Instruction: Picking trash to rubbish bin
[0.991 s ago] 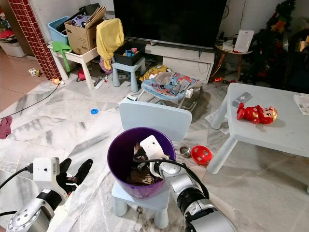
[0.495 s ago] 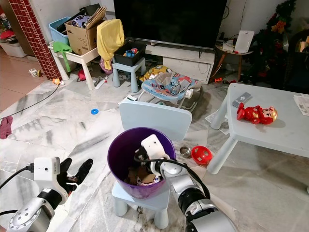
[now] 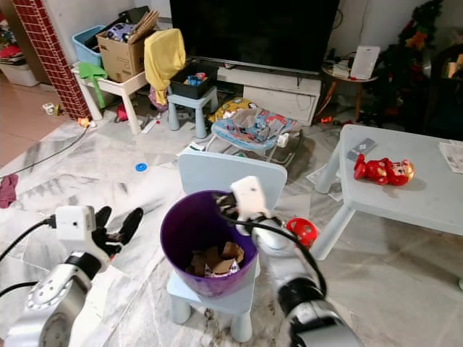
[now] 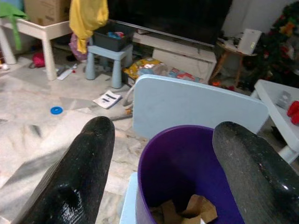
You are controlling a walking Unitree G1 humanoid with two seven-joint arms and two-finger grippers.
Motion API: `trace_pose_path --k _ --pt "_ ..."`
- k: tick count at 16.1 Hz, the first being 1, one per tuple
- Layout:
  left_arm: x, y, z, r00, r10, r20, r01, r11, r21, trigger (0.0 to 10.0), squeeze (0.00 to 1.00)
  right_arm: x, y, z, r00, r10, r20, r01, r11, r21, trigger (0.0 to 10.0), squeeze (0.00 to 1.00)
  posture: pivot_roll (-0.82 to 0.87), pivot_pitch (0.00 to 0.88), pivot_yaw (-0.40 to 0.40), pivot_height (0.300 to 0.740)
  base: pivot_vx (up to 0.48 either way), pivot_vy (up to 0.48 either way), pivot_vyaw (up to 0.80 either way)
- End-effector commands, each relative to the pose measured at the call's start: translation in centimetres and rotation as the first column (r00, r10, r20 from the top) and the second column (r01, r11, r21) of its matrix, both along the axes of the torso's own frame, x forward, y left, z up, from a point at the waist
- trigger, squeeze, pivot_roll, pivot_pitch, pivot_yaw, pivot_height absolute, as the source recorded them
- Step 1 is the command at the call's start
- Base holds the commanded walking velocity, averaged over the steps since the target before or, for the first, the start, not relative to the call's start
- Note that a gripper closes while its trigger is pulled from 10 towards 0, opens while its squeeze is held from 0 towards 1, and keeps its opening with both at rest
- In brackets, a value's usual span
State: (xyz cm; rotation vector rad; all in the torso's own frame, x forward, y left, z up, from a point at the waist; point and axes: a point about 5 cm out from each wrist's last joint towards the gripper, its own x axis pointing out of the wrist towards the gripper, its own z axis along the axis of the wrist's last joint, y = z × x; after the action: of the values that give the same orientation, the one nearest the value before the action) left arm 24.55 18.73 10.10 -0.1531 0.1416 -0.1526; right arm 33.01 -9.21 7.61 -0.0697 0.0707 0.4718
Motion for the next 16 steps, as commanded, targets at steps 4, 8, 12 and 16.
trace_pose_path --k 4,8,12,16 --pt "0.6 -1.1 0.6 0.999 -0.009 0.032 0.009 1.000 -0.002 10.0 0.00 -0.6 -3.1 1.6 0.991 -0.093 0.092 0.090 0.995 0.040 10.0 1.00 0.09 0.000 -0.047 0.740 0.000 0.000 0.00" --pt "1.0 -1.3 0.9 0.998 0.045 0.051 -0.044 0.999 -0.029 10.0 0.00 -1.5 -5.9 3.8 0.966 -0.201 0.162 0.196 0.979 0.047 10.0 1.00 0.06 0.000 -0.052 0.740 0.000 0.000 0.00" --pt "2.1 -0.8 2.3 0.986 0.134 0.095 -0.133 0.991 -0.020 10.0 0.00 -1.9 -7.2 5.4 0.958 -0.212 0.191 0.207 0.977 0.044 10.0 0.00 0.04 0.000 -0.059 0.740 0.000 0.000 -0.72" --pt "2.5 -1.1 3.0 0.983 0.143 0.117 -0.137 0.989 -0.056 10.0 0.00 -2.3 -7.4 6.3 0.958 -0.213 0.192 0.210 0.977 0.036 10.0 0.00 0.04 0.000 -0.063 0.740 0.000 0.000 -0.78"
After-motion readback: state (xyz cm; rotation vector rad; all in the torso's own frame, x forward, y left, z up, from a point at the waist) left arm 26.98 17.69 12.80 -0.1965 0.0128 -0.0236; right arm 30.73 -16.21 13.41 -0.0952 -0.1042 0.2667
